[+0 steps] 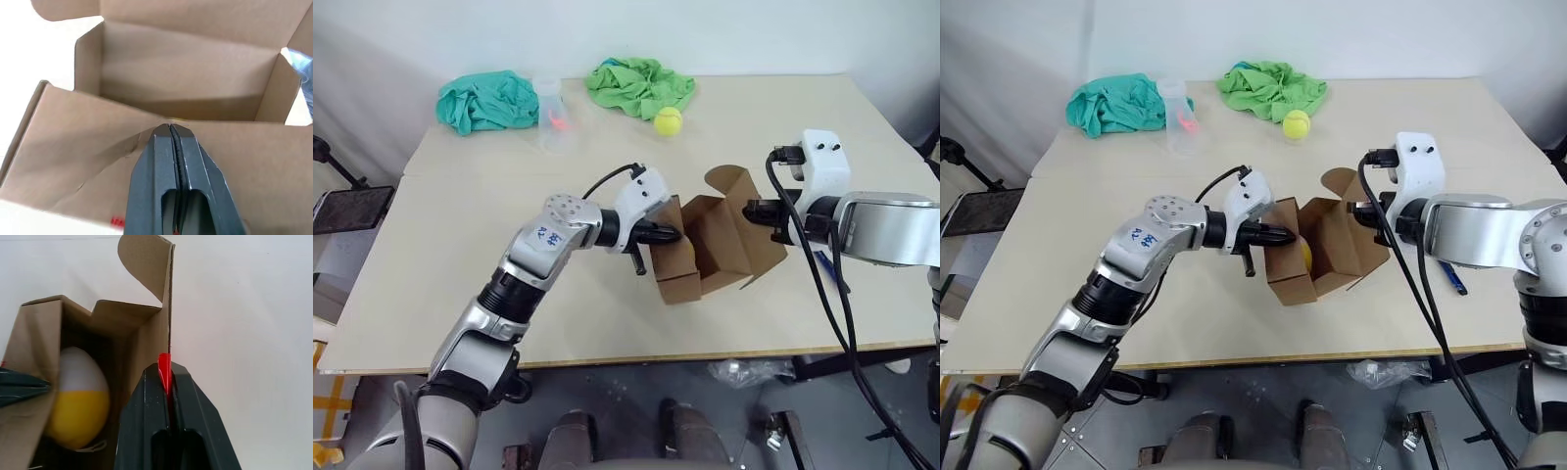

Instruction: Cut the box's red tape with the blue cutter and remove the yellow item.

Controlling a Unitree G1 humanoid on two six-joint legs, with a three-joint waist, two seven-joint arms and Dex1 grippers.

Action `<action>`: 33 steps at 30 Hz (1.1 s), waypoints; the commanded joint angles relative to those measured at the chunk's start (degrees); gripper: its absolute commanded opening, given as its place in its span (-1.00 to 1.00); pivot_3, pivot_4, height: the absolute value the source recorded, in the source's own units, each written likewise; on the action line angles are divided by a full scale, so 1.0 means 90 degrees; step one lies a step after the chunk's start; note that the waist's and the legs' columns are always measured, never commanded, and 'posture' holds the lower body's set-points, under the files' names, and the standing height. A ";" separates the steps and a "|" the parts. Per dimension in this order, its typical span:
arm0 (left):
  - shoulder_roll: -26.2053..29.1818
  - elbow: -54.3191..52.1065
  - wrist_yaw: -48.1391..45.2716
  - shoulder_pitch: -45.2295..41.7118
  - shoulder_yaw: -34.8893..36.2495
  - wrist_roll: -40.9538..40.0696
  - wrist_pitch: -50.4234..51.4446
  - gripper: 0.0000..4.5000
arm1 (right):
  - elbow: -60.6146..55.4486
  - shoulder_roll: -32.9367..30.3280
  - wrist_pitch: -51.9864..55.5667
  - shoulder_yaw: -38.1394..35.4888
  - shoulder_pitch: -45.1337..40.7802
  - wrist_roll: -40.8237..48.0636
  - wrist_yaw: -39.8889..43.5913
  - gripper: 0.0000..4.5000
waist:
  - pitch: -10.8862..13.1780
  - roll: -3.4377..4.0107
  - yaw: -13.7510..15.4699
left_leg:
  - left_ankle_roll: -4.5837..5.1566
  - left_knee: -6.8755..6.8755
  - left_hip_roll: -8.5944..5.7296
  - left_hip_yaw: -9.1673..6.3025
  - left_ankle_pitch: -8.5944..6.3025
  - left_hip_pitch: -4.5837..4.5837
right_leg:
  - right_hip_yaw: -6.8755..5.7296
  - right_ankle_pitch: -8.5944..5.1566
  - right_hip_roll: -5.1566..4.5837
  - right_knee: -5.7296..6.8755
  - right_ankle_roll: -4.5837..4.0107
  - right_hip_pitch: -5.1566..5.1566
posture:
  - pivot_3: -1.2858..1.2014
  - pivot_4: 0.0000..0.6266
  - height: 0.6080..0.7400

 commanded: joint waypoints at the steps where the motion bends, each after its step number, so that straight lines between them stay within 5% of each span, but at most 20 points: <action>1: 0.0338 -0.0217 -0.0057 0.0393 -0.0201 0.0234 0.0462 -1.00 | 0.0020 -0.0214 -0.0042 -0.0271 0.0310 0.0106 0.0056 -0.99 | 0.0000 0.0000 0.0002 | 0.0000 0.0000 0.0000 0.0000 0.0000 0.0000 | 0.0000 0.0000 0.0000 -0.0001 0.0000 0.0000 | 0.03 -0.52 1.00; 18: -0.0031 -0.0144 0.0215 0.0708 -0.0108 0.0387 0.0593 -1.00 | -0.0042 0.0363 -0.0537 0.0267 0.0984 0.0076 -0.0008 -0.99 | 0.0002 -0.0003 0.0036 | -0.0002 0.0005 -0.0013 -0.0003 0.0001 -0.0009 | -0.0004 0.0007 -0.0013 0.0000 0.0012 0.0006 | 0.03 -0.52 1.00; 24: -0.0102 0.0037 0.0194 0.0638 -0.0068 0.0486 0.0542 -1.00 | -0.0145 0.0425 -0.0379 0.0318 0.1027 -0.0930 0.0968 -0.99 | 0.0002 -0.0002 0.0012 | -0.0002 0.0005 -0.0012 -0.0002 0.0001 -0.0007 | -0.0004 0.0007 -0.0012 0.0001 0.0012 0.0006 | 0.03 -0.52 1.00; 29: -0.0052 0.0234 0.0234 0.0541 -0.0019 0.0591 0.0524 -1.00 | -0.0325 0.0262 -0.0207 0.0098 0.1050 -0.1926 0.2180 -0.42 | 0.0002 -0.0002 0.0010 | -0.0002 0.0005 -0.0011 -0.0002 0.0001 -0.0006 | -0.0004 0.0007 -0.0011 0.0002 0.0012 0.0005 | 0.03 -0.52 1.00; 33: -0.0058 0.0344 0.0283 0.0438 0.0122 0.0602 0.0557 -0.61 | -0.0329 0.0015 -0.0087 -0.0061 0.1007 -0.2804 0.3162 0.21 | 0.0002 -0.0002 0.0013 | -0.0002 0.0005 -0.0011 -0.0002 0.0001 -0.0008 | -0.0004 0.0007 -0.0011 0.0003 0.0012 0.0005 | 0.03 -0.52 1.00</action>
